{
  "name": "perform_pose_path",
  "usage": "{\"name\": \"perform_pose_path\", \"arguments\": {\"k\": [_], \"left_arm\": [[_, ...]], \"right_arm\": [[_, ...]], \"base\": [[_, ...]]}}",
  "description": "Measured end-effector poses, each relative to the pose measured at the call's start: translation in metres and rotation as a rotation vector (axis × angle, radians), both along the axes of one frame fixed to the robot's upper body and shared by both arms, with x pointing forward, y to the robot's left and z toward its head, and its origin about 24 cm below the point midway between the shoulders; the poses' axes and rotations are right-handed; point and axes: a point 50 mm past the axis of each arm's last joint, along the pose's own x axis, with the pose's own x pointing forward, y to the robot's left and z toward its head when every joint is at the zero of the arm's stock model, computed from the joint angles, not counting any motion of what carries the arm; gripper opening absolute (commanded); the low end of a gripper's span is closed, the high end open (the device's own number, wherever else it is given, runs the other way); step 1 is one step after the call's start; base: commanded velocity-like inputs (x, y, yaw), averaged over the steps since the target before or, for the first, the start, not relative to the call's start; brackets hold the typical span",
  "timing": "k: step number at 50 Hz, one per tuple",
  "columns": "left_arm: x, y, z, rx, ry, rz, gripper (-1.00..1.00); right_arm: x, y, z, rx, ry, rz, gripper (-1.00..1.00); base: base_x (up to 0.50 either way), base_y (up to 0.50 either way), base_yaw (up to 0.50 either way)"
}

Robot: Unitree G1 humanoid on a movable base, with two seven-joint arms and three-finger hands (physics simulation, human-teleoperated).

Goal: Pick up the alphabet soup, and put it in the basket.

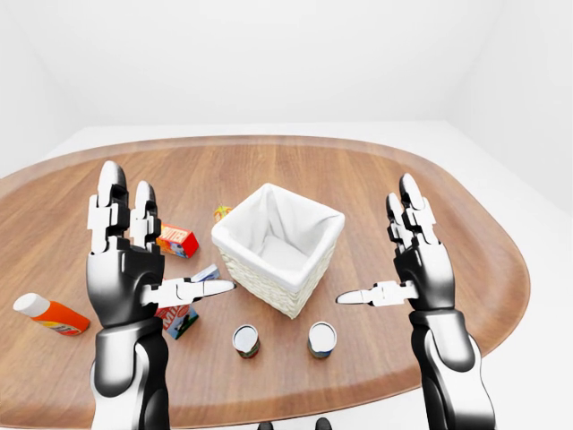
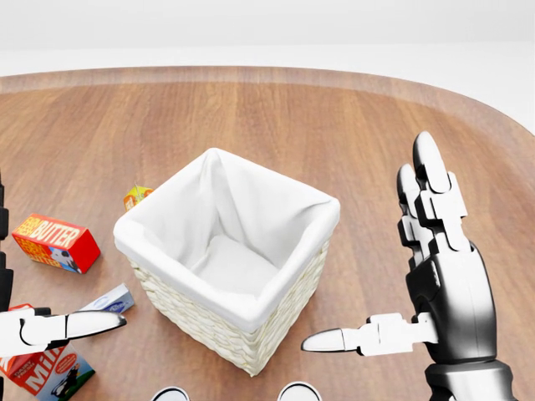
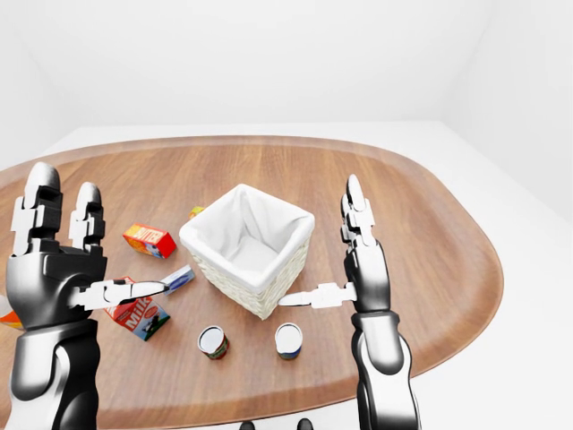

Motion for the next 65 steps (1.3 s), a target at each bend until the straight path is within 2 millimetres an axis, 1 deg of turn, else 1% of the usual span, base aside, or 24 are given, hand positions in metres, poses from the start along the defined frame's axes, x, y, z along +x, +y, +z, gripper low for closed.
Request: {"name": "perform_pose_path", "arguments": {"k": [13, 23, 29, 35, 50, 65], "left_arm": [[0.000, 0.000, -0.001, 0.000, 0.006, 0.001, 1.00], [-0.001, 0.000, 0.000, 0.000, -0.001, 0.003, 1.00], [-0.001, -0.001, 0.000, 0.004, -0.001, 0.002, 1.00], [-0.002, -0.002, 0.001, 0.006, -0.002, 0.001, 1.00], [-0.002, -0.003, 0.000, 0.009, 0.003, 0.000, 1.00], [-0.001, -0.003, 0.000, 0.008, 0.000, 0.000, 1.00]], "right_arm": [[-0.004, 0.004, -0.001, -0.067, 0.008, 0.005, 1.00], [-0.011, 0.008, -0.013, -0.129, 0.066, 0.002, 1.00], [-0.021, 0.009, -0.041, -0.158, 0.197, -0.007, 1.00], [-0.029, 0.010, -0.058, -0.175, 0.279, -0.011, 1.00], [-0.043, 0.012, -0.080, -0.207, 0.387, -0.010, 1.00], [-0.049, 0.016, -0.097, -0.234, 0.460, 0.006, 1.00]], "base": [[0.00, 0.00, 0.00], [0.00, 0.00, 0.00], [0.00, 0.00, 0.00], [0.00, 0.00, 0.00], [0.00, 0.00, 0.00], [0.00, 0.00, 0.00]]}}
